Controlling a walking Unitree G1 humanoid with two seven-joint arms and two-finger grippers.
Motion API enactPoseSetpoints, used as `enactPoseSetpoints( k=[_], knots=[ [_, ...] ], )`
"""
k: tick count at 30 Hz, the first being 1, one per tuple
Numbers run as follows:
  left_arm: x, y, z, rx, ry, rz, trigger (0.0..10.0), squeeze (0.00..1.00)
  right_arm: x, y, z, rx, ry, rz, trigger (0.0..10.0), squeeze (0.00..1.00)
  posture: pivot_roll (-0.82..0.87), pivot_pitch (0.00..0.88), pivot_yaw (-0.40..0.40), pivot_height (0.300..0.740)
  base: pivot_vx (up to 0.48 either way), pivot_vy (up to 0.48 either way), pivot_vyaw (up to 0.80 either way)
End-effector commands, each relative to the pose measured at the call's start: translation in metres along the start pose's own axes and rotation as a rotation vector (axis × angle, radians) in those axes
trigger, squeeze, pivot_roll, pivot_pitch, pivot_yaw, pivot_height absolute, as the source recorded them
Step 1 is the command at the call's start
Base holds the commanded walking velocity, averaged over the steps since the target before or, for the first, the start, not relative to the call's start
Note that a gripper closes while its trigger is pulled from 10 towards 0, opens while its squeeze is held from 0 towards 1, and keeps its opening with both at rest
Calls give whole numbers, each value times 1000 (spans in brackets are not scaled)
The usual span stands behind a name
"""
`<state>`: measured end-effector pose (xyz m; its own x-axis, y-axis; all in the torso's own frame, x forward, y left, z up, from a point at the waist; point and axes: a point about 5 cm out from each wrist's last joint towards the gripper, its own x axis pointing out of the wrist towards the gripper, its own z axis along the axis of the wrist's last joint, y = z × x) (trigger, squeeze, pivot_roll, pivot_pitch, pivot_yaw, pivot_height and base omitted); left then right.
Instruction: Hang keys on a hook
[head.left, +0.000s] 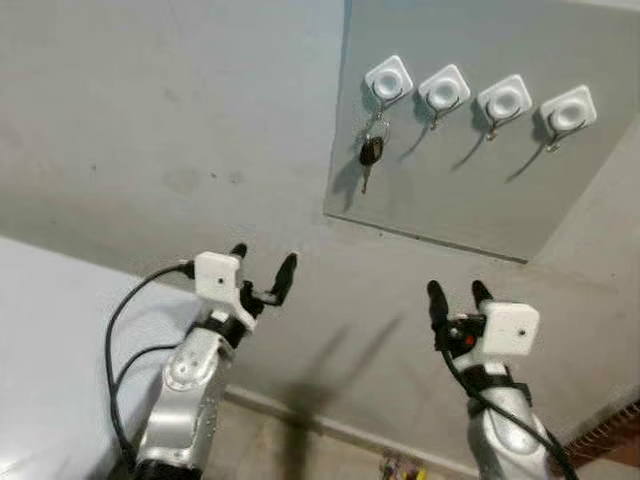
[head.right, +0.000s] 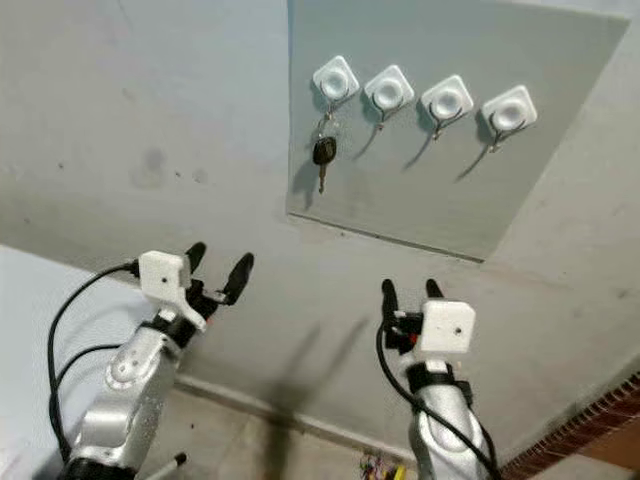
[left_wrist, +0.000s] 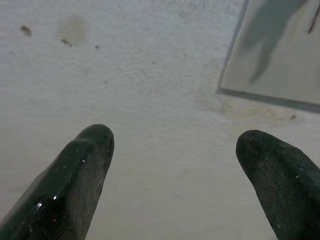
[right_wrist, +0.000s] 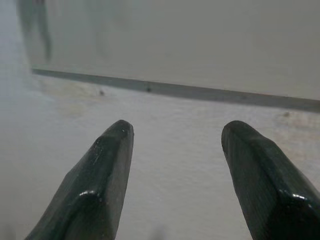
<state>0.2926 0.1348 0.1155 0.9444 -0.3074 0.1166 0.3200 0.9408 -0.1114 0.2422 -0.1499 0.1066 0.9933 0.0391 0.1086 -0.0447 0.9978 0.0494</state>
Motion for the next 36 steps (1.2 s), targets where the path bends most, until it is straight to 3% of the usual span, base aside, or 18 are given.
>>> enactPoseSetpoints(
  k=[1, 13, 36],
  knots=[
    [5, -10, 4, -12, -13, -33, 10000, 0, 0, -9, 6, -22, -13, -29, 10000, 0, -11, 0, -17, 740, 0, 0, 0],
    [8, -9, 6, -35, -15, -9, 10000, 0, 2, -14, 7, -87, 6, -19, 10000, 0, -11, 0, -22, 740, 0, 0, 67],
    [26, -13, 14, -17, -25, -53, 10000, 0, 9, -17, 11, -108, -9, -23, 10000, 0, -42, 0, 17, 740, 0, 0, 800]
  ],
)
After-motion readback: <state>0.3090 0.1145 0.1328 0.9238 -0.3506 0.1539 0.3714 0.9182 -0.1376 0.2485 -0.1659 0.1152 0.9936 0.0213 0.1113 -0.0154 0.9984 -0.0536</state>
